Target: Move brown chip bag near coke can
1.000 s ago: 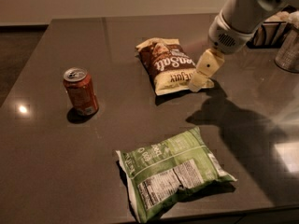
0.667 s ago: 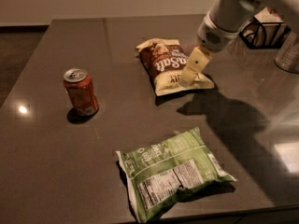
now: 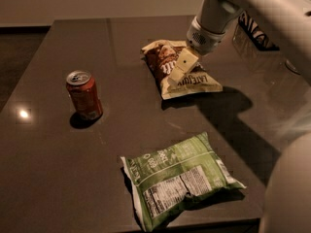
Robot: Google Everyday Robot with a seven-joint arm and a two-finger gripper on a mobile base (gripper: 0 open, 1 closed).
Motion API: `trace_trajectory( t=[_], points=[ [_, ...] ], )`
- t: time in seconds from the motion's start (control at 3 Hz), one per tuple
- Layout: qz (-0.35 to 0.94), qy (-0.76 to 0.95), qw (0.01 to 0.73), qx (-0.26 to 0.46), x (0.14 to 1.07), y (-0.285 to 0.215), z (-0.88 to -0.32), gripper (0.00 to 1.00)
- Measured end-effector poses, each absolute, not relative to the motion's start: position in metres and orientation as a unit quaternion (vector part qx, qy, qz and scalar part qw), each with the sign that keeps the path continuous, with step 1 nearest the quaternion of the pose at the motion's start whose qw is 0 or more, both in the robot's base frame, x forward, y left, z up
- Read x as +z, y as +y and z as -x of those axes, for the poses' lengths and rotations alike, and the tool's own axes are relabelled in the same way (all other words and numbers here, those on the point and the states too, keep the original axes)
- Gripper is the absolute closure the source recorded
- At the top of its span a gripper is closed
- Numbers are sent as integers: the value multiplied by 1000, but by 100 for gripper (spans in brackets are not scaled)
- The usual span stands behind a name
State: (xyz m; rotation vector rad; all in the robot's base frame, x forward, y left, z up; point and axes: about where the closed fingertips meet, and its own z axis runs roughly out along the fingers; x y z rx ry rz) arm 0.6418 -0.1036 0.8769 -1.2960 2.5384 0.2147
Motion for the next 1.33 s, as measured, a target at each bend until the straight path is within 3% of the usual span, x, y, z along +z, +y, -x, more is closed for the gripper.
trace_trajectory(
  t=[1.0, 1.33],
  points=[
    [464, 868, 127, 125, 881, -65, -630, 69],
    [504, 839, 139, 153, 905, -34, -606, 98]
  ],
)
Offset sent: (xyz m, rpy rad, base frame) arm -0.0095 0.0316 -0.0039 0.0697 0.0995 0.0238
